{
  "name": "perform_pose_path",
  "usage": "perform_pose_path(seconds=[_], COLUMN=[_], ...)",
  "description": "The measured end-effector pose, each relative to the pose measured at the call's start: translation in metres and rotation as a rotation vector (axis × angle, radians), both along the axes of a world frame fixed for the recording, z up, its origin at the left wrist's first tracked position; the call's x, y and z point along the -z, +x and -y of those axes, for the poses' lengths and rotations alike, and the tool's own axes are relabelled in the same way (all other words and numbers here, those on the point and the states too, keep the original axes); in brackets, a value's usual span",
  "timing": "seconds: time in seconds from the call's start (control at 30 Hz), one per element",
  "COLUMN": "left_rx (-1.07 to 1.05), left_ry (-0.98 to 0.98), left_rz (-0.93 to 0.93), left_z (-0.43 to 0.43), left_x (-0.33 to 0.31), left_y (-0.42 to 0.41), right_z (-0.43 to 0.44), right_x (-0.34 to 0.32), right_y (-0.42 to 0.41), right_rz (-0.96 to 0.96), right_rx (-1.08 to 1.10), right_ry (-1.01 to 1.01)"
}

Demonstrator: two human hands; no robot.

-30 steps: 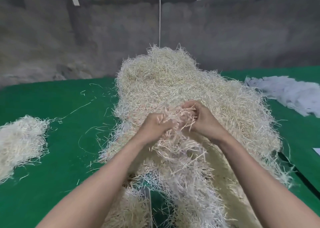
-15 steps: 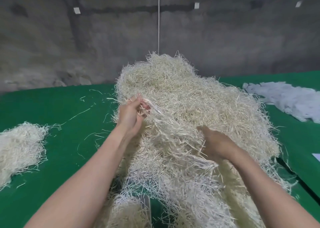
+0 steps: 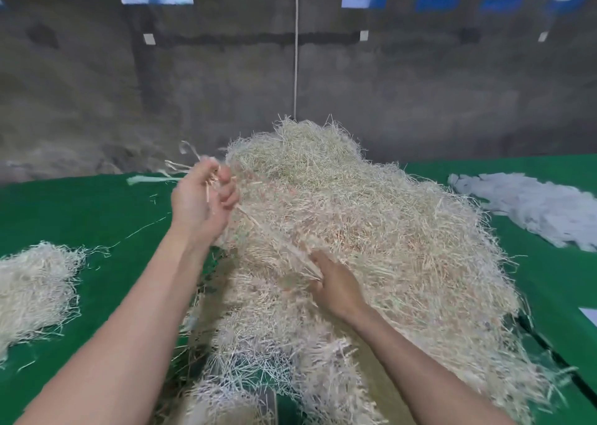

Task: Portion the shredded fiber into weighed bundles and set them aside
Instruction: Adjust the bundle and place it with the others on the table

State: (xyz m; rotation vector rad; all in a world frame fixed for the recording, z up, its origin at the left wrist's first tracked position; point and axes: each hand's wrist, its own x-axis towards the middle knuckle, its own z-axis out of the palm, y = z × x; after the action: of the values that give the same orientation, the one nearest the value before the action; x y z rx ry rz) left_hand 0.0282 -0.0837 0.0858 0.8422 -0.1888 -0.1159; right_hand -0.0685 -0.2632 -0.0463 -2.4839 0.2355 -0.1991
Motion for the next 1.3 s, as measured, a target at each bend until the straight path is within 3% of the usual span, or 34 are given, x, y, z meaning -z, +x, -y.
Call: perform_pose_path(seconds=[0.03, 0.1, 0.2, 0.27, 0.33, 0.57, 0.67, 0.73, 0.9, 0.97, 1.03, 1.1, 1.2, 1.3], left_rx=[-0.076, -0.093, 0.286, 0.455, 0.421, 0.293, 0.107, 0.023, -0.065, -0.049, -0.029, -0.018, -0.019, -0.012], left_ry=[0.133, 0.612, 1.439, 1.739, 1.850, 1.661, 1.611, 1.590, 1.548, 1.544, 1.586, 1.640, 1.534, 1.356], left_rz=[0.088, 0.323, 0.623, 0.797, 0.872, 0.522, 0.336, 0.240, 0.227, 0.251, 0.323, 0.472, 0.707, 0.707], left_z=[-0.007, -0.005, 0.026, 0.045, 0.046, -0.027, -0.063, -0.079, -0.086, -0.084, -0.080, -0.075, -0.074, -0.083], left_x=[0.003, 0.019, 0.059, 0.088, 0.099, 0.065, 0.065, 0.067, 0.069, 0.065, 0.058, 0.046, 0.020, 0.002], left_y=[0.006, 0.007, -0.011, -0.023, -0.021, 0.021, 0.028, 0.031, 0.022, 0.015, 0.004, -0.009, -0.029, -0.041], right_z=[0.009, 0.018, 0.014, 0.014, 0.022, 0.068, 0.085, 0.086, 0.053, 0.029, -0.008, -0.054, -0.111, -0.138], right_x=[0.007, 0.013, 0.006, -0.001, -0.004, 0.018, 0.020, 0.014, -0.056, -0.091, -0.119, -0.135, -0.130, -0.108], right_y=[-0.004, -0.009, -0.004, -0.003, -0.006, -0.026, -0.032, -0.031, -0.022, -0.024, -0.024, -0.018, 0.005, 0.031], right_rz=[-0.035, -0.054, 0.053, 0.108, 0.137, 0.043, -0.042, -0.105, -0.240, -0.126, 0.205, 0.385, 0.211, 0.075], right_rx=[0.019, 0.050, 0.001, -0.031, -0.048, -0.039, 0.003, -0.019, -0.192, -0.196, -0.177, -0.332, -0.596, -0.562], right_ry=[-0.036, -0.043, -0.011, -0.030, -0.097, -0.353, -0.434, -0.412, -0.239, -0.296, -0.303, -0.116, 0.142, 0.675])
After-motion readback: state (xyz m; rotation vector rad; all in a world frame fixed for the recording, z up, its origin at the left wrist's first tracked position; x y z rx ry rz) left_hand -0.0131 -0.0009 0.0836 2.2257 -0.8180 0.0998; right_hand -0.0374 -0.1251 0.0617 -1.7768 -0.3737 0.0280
